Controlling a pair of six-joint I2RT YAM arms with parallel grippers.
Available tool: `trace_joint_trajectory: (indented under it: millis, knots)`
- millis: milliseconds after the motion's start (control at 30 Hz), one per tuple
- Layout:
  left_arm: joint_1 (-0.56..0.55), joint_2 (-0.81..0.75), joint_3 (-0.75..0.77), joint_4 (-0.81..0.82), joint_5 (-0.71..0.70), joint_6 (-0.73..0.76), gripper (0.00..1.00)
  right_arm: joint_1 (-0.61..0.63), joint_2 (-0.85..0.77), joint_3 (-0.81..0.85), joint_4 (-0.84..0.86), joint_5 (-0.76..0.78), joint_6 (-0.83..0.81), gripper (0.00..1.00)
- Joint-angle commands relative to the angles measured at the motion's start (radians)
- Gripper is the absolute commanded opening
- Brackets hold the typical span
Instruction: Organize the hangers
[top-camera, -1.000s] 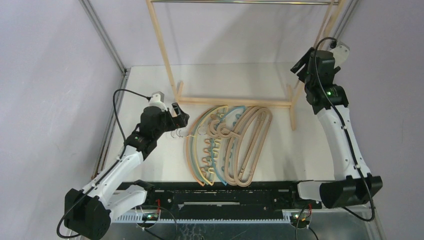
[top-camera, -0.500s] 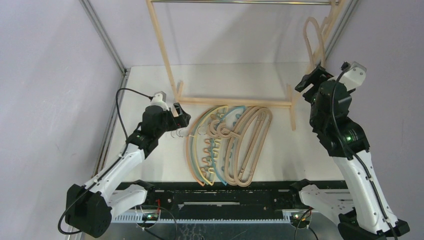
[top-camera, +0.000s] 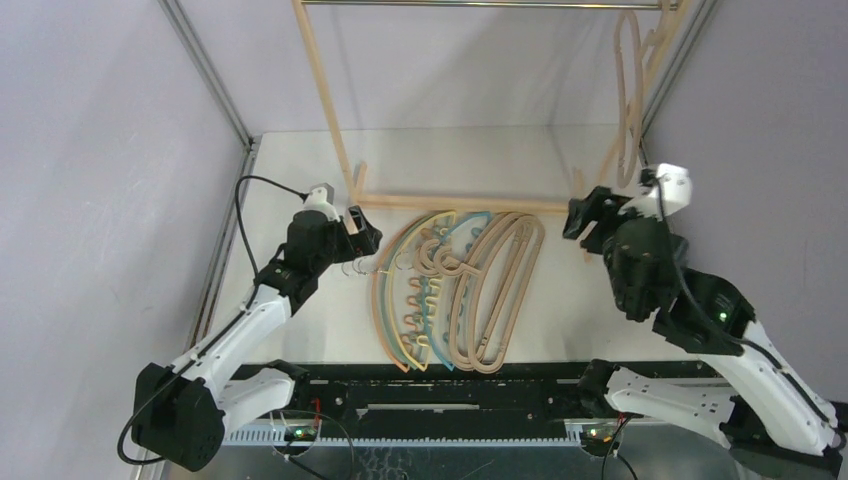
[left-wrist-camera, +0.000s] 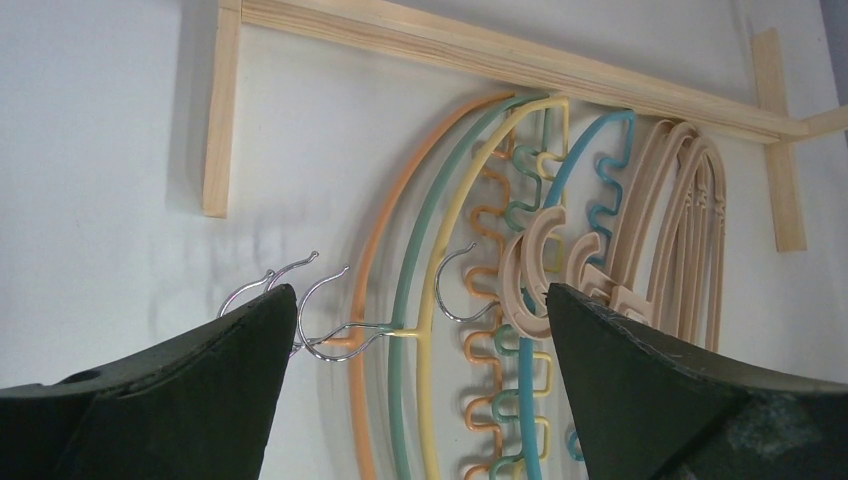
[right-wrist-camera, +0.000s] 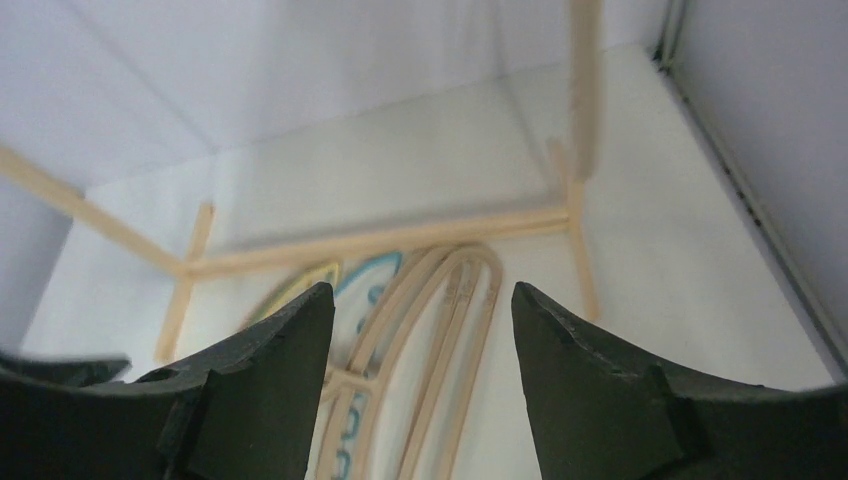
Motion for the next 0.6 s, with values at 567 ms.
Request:
trace_joint_trajectory:
  millis: [567]
  knots:
    - [-0.008,-0.001,-0.015,0.077,0.021,-0.027,1.00,0.233,0.434,-0.466,0.178,-0.402,0.374,0.64]
